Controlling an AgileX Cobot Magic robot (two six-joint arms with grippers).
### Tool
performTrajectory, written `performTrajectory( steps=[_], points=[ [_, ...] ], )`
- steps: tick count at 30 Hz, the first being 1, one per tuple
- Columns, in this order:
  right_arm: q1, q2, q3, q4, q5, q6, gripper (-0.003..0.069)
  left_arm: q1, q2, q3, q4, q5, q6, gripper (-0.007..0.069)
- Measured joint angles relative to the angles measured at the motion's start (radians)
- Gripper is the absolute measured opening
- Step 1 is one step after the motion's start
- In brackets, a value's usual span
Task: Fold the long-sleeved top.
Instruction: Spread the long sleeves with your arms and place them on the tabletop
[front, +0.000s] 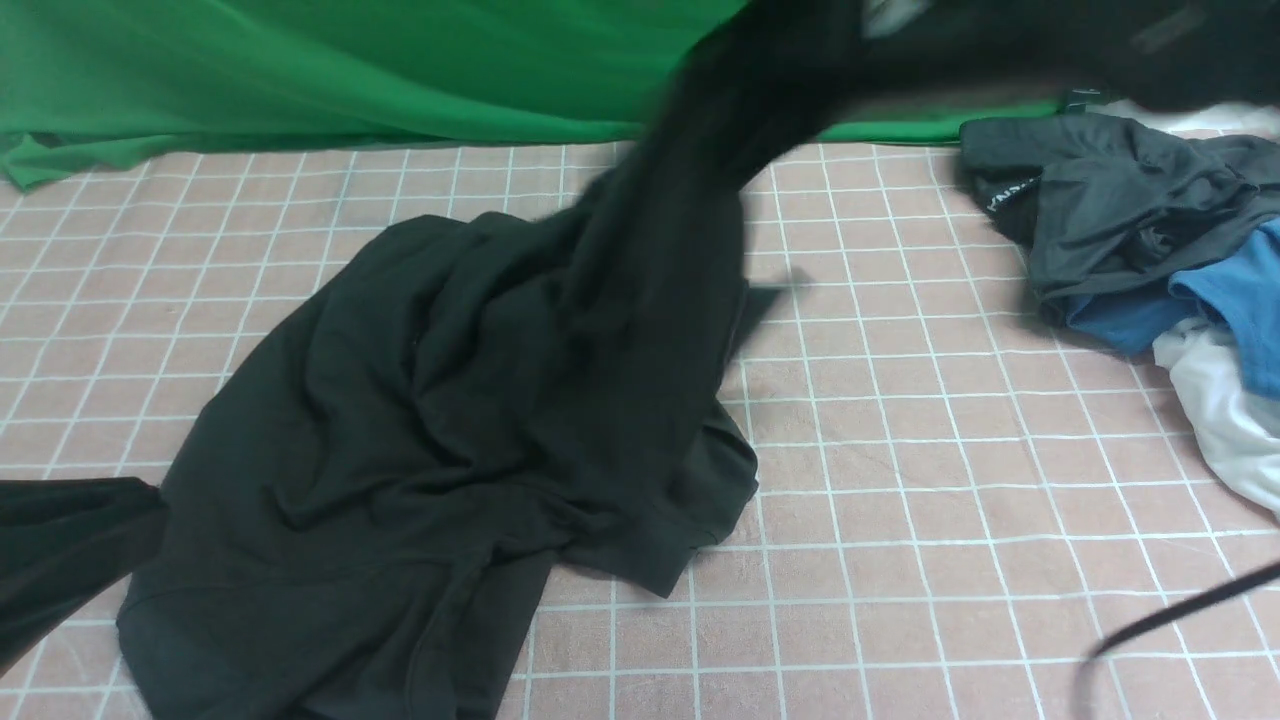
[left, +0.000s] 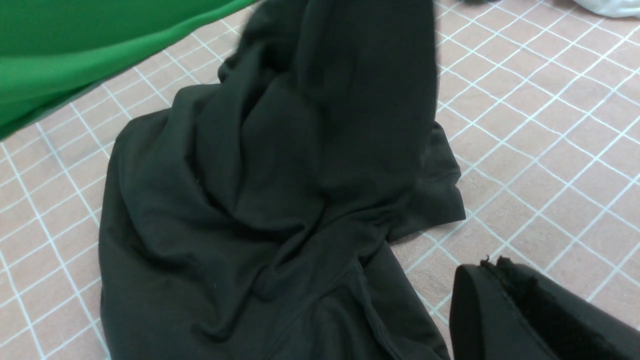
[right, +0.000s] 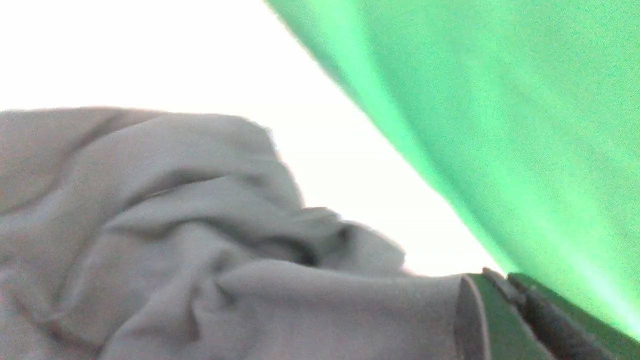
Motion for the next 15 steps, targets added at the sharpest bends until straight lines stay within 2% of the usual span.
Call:
performTrajectory(
  steps=[8,15],
  points=[
    [-0.234,-0.166,0.000,0.000,0.141,0.035,0.0042,0.000,0.037,0.000,-0.004,0.000,0.020,0.0021],
    [-0.268,-0.190,0.000,0.006,0.222,0.045,0.0042,0.000,0.166,0.000,-0.070,0.000,0.078,0.0021]
  ],
)
